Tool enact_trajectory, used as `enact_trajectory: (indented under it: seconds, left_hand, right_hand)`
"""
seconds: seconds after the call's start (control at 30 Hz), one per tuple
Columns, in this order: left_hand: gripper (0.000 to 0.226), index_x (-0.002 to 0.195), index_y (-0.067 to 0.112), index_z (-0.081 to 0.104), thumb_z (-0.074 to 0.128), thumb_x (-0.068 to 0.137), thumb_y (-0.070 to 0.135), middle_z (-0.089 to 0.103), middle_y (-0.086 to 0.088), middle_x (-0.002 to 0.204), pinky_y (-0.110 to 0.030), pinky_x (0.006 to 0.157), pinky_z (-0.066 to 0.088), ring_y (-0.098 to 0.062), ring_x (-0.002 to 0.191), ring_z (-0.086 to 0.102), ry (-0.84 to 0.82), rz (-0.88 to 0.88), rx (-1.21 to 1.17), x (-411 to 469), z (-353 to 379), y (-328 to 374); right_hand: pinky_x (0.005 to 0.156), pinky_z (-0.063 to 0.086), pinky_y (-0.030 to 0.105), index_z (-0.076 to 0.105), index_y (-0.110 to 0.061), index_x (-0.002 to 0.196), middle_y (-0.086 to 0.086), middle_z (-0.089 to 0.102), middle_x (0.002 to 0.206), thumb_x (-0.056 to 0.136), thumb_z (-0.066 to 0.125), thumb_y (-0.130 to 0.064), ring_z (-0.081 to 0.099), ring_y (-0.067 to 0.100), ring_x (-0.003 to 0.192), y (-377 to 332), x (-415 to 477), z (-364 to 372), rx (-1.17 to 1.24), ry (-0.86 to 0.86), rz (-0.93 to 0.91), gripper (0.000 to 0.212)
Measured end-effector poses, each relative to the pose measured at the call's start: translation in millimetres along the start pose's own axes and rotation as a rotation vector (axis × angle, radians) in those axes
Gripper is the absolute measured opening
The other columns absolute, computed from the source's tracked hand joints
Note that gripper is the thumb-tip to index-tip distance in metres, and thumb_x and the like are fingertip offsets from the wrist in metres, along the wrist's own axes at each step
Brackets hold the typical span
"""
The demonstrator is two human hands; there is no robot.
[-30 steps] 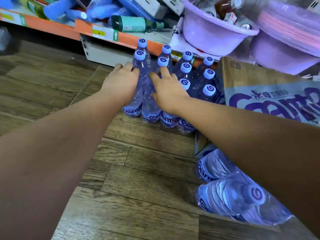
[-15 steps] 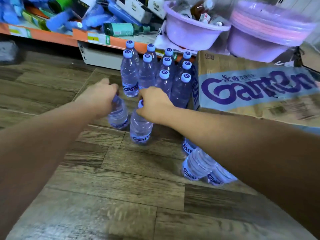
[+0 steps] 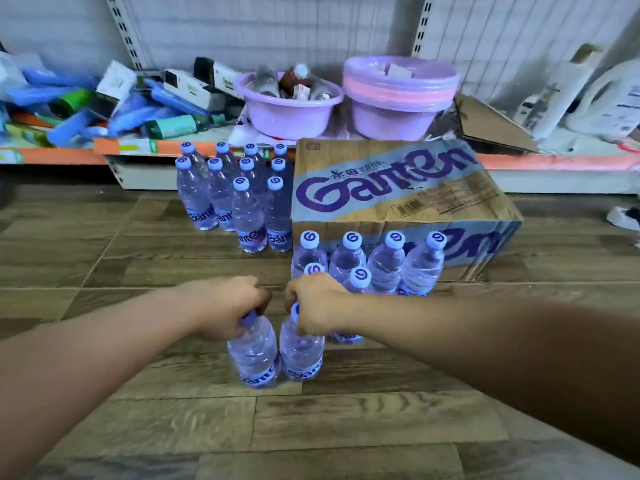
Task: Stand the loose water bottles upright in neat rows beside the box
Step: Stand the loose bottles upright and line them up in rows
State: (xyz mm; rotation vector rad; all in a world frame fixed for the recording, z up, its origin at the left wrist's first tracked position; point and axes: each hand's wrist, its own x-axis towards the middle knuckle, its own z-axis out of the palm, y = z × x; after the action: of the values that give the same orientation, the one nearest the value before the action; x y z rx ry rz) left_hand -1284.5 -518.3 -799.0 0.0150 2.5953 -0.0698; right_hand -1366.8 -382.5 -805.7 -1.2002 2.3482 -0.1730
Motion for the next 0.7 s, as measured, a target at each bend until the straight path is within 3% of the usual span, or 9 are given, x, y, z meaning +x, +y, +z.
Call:
enact_trajectory:
  seconds: [0.07, 0.17, 0.3, 0.47, 0.6, 0.7]
  left_hand:
    - [0.026, 0.109, 0.015, 0.053, 0.052, 0.084, 0.023, 0.05, -0.009, 0.117, -0.036, 0.085, 0.049, -0.031, 0.105, 0.057, -0.008, 0.064, 0.016, 6, -9, 30]
    - [0.027, 0.113, 0.013, 0.052, 0.049, 0.087, 0.02, 0.049, -0.01, 0.12, -0.032, 0.073, 0.04, -0.032, 0.103, 0.056, -0.007, 0.147, 0.058, 20, -22, 71]
    - [0.024, 0.111, 0.011, 0.051, 0.047, 0.089, 0.019, 0.049, -0.013, 0.118, -0.038, 0.077, 0.046, -0.036, 0.099, 0.057, 0.036, 0.217, 0.08, 43, -35, 111]
    - [0.022, 0.108, 0.014, 0.051, 0.051, 0.087, 0.017, 0.048, -0.009, 0.117, -0.037, 0.073, 0.044, -0.036, 0.099, 0.057, 0.112, 0.238, 0.072, 75, -58, 150]
    - [0.024, 0.111, 0.013, 0.051, 0.052, 0.087, 0.017, 0.046, -0.008, 0.113, -0.039, 0.071, 0.043, -0.032, 0.094, 0.056, 0.159, 0.203, 0.06, 102, -78, 167]
    - [0.012, 0.092, 0.017, 0.046, 0.052, 0.085, 0.01, 0.042, -0.005, 0.101, -0.04, 0.07, 0.042, -0.029, 0.084, 0.05, 0.206, 0.198, 0.049, 119, -84, 168]
  right_hand:
    - [0.07, 0.039, 0.024, 0.06, -0.01, 0.114, 0.012, 0.063, 0.119, 0.082, 0.065, -0.016, 0.059, 0.029, 0.111, 21, -21, -6, 0.008, 0.004, 0.016, 0.034]
    - [0.069, 0.042, 0.026, 0.057, -0.012, 0.112, 0.01, 0.063, 0.115, 0.078, 0.07, -0.021, 0.06, 0.028, 0.108, 53, -45, -17, -0.02, 0.001, 0.025, 0.037]
    - [0.061, 0.043, 0.025, 0.056, -0.017, 0.099, 0.005, 0.059, 0.093, 0.077, 0.07, -0.02, 0.058, 0.023, 0.087, 97, -72, -36, -0.06, 0.008, 0.103, 0.027]
    - [0.067, 0.036, 0.025, 0.059, -0.015, 0.103, 0.001, 0.05, 0.088, 0.077, 0.069, -0.017, 0.045, 0.019, 0.083, 146, -95, -50, -0.055, 0.08, 0.157, 0.028]
    - [0.066, 0.037, 0.028, 0.057, -0.016, 0.098, 0.0, 0.05, 0.09, 0.078, 0.07, -0.016, 0.048, 0.022, 0.085, 175, -101, -57, -0.079, 0.083, 0.192, 0.024]
    - [0.053, 0.037, 0.026, 0.059, -0.014, 0.101, 0.001, 0.053, 0.088, 0.077, 0.07, -0.017, 0.051, 0.022, 0.084, 193, -100, -61, -0.05, 0.116, 0.238, 0.026]
